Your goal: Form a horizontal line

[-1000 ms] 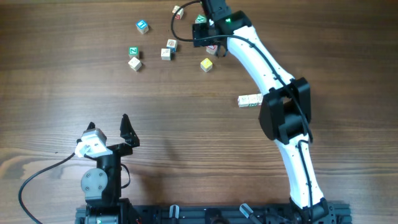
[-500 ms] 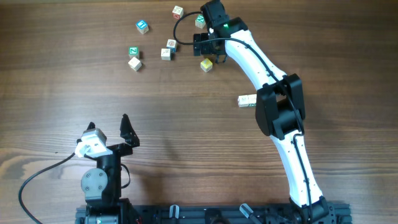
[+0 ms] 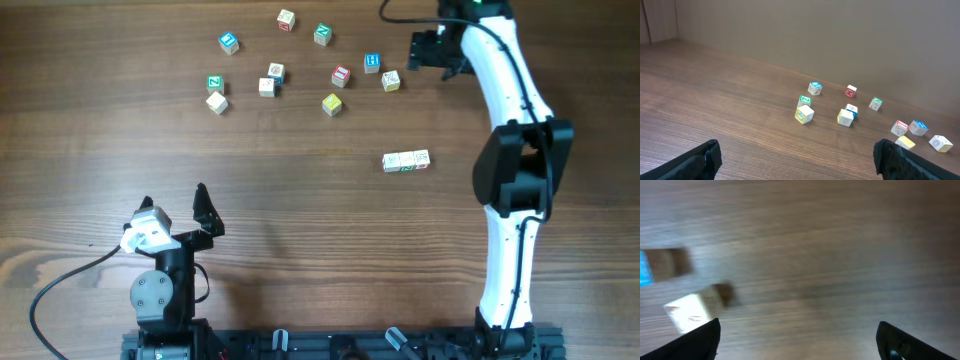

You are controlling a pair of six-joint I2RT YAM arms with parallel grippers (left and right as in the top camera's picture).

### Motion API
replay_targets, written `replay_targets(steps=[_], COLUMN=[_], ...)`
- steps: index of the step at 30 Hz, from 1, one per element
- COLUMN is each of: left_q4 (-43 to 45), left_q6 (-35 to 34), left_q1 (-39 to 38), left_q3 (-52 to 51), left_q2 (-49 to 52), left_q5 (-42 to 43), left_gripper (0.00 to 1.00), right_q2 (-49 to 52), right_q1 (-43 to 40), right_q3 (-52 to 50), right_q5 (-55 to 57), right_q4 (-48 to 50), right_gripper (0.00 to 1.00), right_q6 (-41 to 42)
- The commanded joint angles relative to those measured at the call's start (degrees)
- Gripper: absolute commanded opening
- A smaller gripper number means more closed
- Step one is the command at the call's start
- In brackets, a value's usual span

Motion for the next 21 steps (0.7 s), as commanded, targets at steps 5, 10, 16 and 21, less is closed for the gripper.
replay_targets(steps=[5, 10, 16, 21], left_q4=[0.11, 0.11, 0.11, 0.20], left_q6=[0.90, 0.90, 0.90, 0.98], left_q1=[-0.20, -0.20, -0.20, -0.20], left_q3=[-0.26, -0.26, -0.24, -0.24], left_q2=[-0.42, -0.42, -0.42, -0.42], left_q5=[-0.76, -0.76, -0.76, -0.94], left_gripper=[1.00, 1.00, 1.00, 1.00], right_q2=[-0.39, -0.39, -0.39, -0.39], right_q1=[-5.73, -5.73, -5.73, -5.73], right_q3=[0.17, 0.17, 0.17, 0.17], right_q5=[-0.20, -0.20, -0.20, -0.20], right_q4=[10.25, 16.76, 16.76, 16.76], right_gripper=[1.00, 1.00, 1.00, 1.00], right_q6=[-1.18, -1.16, -1.18, -1.18])
